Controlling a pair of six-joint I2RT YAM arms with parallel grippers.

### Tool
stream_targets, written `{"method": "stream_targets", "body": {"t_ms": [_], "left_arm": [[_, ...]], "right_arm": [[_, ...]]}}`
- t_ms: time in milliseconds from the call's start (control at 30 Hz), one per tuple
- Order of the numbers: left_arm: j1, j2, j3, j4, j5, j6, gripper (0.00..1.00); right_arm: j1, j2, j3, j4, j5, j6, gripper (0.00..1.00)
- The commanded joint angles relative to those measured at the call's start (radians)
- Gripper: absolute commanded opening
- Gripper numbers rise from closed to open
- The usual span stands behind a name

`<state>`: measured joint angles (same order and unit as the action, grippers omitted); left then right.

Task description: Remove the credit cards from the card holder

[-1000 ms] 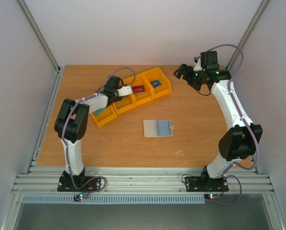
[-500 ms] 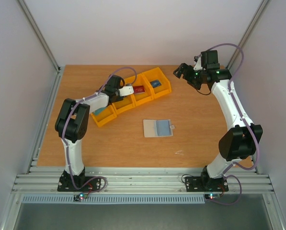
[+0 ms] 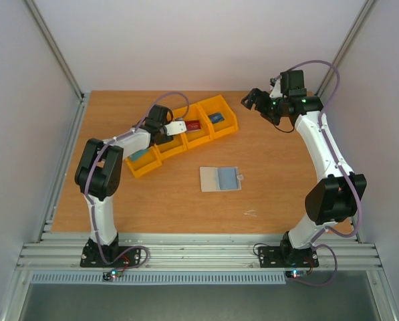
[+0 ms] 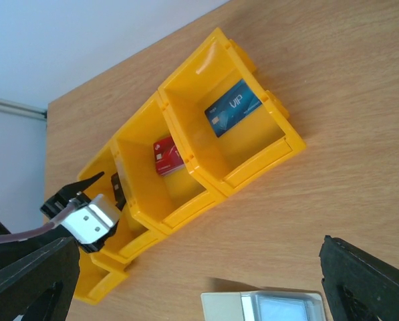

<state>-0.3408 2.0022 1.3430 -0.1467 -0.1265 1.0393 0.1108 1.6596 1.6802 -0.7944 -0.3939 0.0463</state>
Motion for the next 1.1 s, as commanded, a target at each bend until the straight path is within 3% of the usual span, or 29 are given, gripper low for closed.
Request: {"method": "stream_targets", "body": {"t_ms": [0, 167, 367, 500, 667, 767, 900, 1067], "left_arm": [[0.007, -0.087, 0.021, 0.006, 0.082, -0.071, 0.59], [0.007, -0.203, -0.019, 0.031, 0.237, -0.218, 0.63], [0.003, -0.406, -0.133, 0.018, 0.522, -0.433, 0.64], [-0.046, -0.526, -0.226, -0.016, 0.653, -0.687, 0.64], [-0.156, -0.572, -0.329, -0.019, 0.736, -0.857, 0.64], [-0.186, -0.558, -0.404, 0.063, 0.733, -0.976, 0.66], [-0.212, -0.486, -0.470, 0.175, 0.616, -1.065, 0.65], [-0.266, -0.396, -0.552, 0.284, 0.449, -1.016, 0.57]], "right_arm": [[-0.008, -0.020, 0.021, 0.016, 0.000, -0.029, 0.99], [-0.019, -0.076, -0.023, 0.096, -0.084, -0.074, 0.98], [-0.016, -0.116, -0.078, 0.033, -0.154, -0.117, 0.95], [0.061, -0.149, -0.216, -0.043, -0.085, -0.140, 0.85], [0.191, -0.107, -0.330, -0.131, 0.034, -0.144, 0.78], [0.263, -0.054, -0.369, -0.130, 0.059, -0.137, 0.76], [0.282, 0.022, -0.398, -0.122, 0.081, -0.100, 0.70], [0.281, 0.114, -0.393, -0.115, 0.116, -0.099, 0.59]]}}
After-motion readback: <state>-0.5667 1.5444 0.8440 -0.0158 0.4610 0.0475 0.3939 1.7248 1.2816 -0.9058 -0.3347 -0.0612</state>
